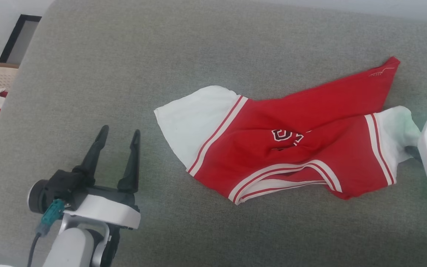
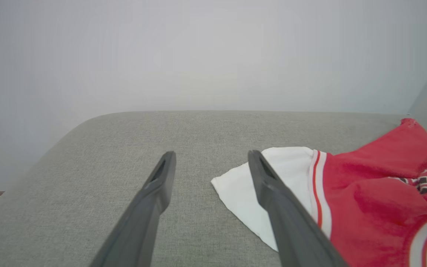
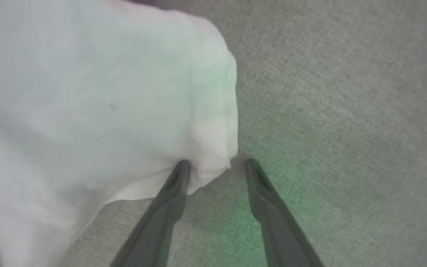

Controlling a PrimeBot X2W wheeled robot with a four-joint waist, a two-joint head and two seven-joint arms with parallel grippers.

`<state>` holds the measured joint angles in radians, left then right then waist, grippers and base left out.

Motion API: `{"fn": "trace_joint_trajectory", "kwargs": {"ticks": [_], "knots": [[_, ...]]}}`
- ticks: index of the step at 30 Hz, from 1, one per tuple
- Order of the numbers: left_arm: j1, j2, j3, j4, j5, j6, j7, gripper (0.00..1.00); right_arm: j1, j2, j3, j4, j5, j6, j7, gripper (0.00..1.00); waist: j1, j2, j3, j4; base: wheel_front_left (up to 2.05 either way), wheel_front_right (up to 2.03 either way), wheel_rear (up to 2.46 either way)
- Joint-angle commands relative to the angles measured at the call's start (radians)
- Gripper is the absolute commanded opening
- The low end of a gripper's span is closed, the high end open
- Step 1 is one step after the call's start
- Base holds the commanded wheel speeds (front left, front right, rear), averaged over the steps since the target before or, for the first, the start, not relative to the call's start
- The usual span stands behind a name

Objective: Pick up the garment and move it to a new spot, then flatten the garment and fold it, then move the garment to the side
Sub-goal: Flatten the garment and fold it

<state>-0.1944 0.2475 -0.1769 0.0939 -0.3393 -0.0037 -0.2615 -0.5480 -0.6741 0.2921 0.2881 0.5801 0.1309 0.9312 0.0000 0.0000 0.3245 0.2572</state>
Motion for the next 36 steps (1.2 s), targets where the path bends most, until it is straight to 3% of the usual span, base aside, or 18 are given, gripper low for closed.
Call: {"fn": "trace_joint_trajectory", "kwargs": {"ticks": [1,8,13,19,24,25,26,27,30,32,36], "knots": [[0.010,-0.010,0.020,-0.006,0.021,-0.012,-0.005,1.00,0.016,0.012,0.012,0.011,0.003,0.000,-0.002,0.03,0.0000,0.0000,0.002,-0.005,0.00,0.00,0.00],[0.040,-0.073,0.121,-0.023,0.094,-0.079,-0.005,1.00,0.050,-0.001,-0.067,0.014,-0.002,-0.001,-0.035,0.00,0.0000,0.0000,-0.012,-0.053,0.00,0.00,0.00],[0.060,-0.089,0.172,-0.035,0.127,-0.109,-0.005,1.00,0.155,-0.033,-0.191,-0.032,0.003,-0.001,-0.072,0.00,0.0000,0.0000,-0.025,-0.103,0.00,0.00,0.00],[0.065,-0.067,0.166,-0.037,0.131,-0.125,-0.005,1.00,0.256,-0.034,-0.338,-0.046,-0.044,-0.001,-0.101,0.00,0.0000,0.0000,-0.016,-0.136,0.00,0.00,0.00],[0.044,-0.025,0.131,-0.026,0.113,-0.127,-0.005,1.00,0.280,0.016,-0.386,-0.038,-0.075,-0.001,-0.140,0.00,0.0000,0.0000,-0.016,-0.148,0.00,0.00,0.00],[0.042,-0.010,0.115,-0.021,0.106,-0.127,-0.005,1.00,0.277,0.028,-0.391,-0.037,-0.082,-0.001,-0.152,0.14,0.0000,0.0000,-0.019,-0.150,0.00,0.00,0.00],[0.040,0.008,0.092,-0.017,0.097,-0.127,-0.005,1.00,0.277,0.039,-0.394,-0.034,-0.088,-0.001,-0.164,0.42,0.0000,0.0000,-0.022,-0.152,0.00,0.00,0.00],[0.035,0.030,0.069,-0.016,0.086,-0.127,-0.005,1.00,0.282,0.048,-0.399,-0.032,-0.101,-0.001,-0.177,0.98,0.0000,0.0000,-0.027,-0.153,0.00,0.00,0.00],[0.020,0.087,0.016,-0.016,0.052,-0.127,-0.005,1.00,0.303,0.054,-0.400,-0.039,-0.119,-0.001,-0.204,1.00,0.0000,0.0000,-0.037,-0.154,0.00,0.00,0.00],[0.004,0.169,-0.064,-0.015,0.027,-0.127,-0.002,1.00,0.317,0.065,-0.414,-0.052,-0.119,-0.001,-0.241,1.00,0.0000,0.0000,-0.050,-0.155,0.00,0.00,0.00],[-0.068,0.375,-0.282,-0.045,-0.090,-0.127,0.103,1.00,0.355,0.078,-0.453,-0.120,-0.122,-0.001,-0.330,1.00,0.0000,0.0000,-0.077,-0.164,0.00,0.00,0.00]]}}
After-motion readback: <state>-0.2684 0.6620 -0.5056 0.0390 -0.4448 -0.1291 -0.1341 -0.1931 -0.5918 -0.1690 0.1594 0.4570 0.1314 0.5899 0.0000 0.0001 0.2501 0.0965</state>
